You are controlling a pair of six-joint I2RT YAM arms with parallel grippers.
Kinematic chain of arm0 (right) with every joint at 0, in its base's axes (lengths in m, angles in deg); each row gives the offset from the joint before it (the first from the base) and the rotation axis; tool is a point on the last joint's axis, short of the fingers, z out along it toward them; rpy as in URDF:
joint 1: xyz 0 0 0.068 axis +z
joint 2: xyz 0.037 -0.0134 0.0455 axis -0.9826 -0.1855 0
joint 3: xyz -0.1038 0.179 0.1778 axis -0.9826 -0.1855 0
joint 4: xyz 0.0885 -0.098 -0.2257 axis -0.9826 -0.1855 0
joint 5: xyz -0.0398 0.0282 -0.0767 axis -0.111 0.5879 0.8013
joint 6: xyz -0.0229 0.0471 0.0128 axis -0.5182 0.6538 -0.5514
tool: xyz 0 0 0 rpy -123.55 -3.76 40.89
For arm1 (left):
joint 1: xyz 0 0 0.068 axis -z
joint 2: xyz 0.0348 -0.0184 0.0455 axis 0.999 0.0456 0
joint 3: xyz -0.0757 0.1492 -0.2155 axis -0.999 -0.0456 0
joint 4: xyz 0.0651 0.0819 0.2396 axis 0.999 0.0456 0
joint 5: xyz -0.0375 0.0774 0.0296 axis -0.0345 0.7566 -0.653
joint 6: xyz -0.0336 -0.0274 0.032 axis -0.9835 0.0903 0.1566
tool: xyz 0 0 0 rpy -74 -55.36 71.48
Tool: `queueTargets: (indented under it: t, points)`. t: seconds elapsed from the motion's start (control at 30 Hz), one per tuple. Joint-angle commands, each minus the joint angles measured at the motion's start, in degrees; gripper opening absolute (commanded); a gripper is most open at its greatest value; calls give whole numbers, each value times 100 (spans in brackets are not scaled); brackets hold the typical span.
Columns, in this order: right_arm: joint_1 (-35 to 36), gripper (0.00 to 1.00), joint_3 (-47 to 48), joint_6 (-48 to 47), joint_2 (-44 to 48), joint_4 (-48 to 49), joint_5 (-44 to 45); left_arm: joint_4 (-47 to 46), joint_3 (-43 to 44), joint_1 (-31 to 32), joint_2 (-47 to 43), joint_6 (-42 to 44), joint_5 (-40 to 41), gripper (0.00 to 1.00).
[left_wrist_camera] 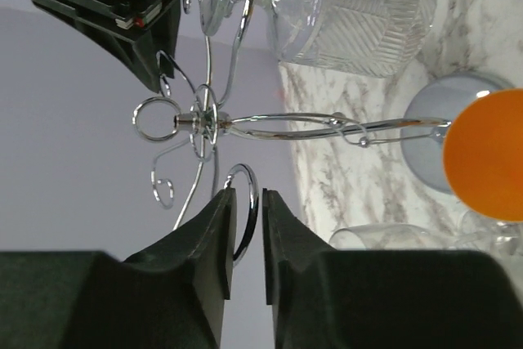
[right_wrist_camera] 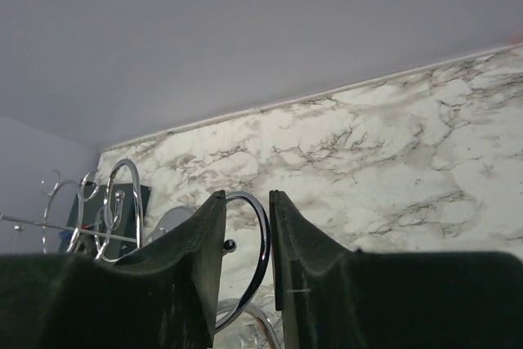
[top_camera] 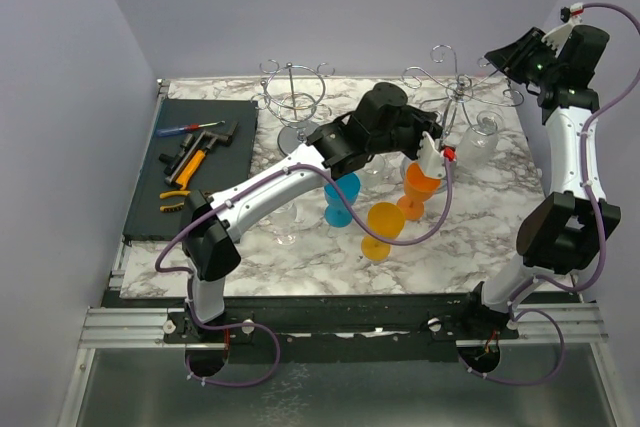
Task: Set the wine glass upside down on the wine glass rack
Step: Adjust the wine rack at the center of the board.
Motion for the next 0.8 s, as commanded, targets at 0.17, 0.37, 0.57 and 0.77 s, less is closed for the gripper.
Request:
queueTargets:
  t: [0.17,0.37,0.57,0.77]
  points:
    - [-3,24,-114,50,220,134,-181,-256,251,23,240,52,388,7]
    - [-5,17,-354,37,446,211,-16,-301,247,-147,298,100,534,0]
    - [-2,9,-805,104,834,407,306,-380,581,-478,543,-92,722,0]
    - [-1,3,-1245,356,1167,590,443,-419,967,-665,774,-266,653,0]
